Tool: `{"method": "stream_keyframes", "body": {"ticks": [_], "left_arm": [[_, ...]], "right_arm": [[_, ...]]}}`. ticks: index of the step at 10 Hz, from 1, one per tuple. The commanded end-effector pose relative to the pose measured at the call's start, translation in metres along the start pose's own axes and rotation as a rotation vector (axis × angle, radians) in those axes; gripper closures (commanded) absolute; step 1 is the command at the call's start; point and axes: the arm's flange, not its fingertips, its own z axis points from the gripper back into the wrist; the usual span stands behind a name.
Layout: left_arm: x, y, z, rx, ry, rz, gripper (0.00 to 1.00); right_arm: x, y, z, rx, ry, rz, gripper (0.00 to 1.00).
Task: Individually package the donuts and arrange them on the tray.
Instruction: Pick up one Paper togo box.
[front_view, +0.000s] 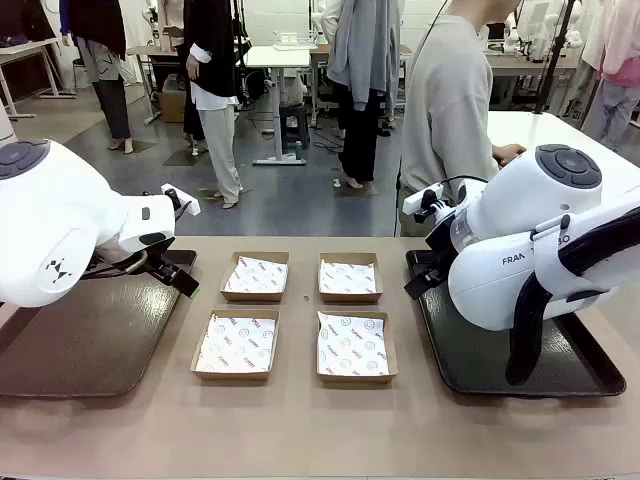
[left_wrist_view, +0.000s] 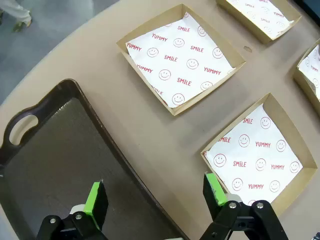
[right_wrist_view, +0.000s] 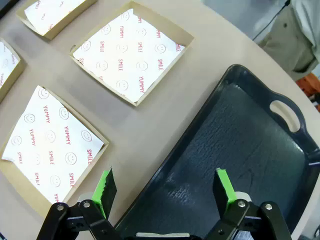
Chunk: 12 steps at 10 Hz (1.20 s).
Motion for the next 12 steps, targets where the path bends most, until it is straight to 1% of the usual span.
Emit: {"method": "stream_keyframes", "body": {"ticks": [1, 12], "left_arm": [[0.0000, -0.0001, 0.0000, 0.000, 0.000, 0.000, 0.00], [0.0000, -0.0001, 0.0000, 0.000, 0.000, 0.000, 0.00]], "right_arm": [[0.0000, 0.0000, 0.0000, 0.000, 0.000, 0.000, 0.00], [0.0000, 0.0000, 0.0000, 0.000, 0.000, 0.000, 0.00]]}}
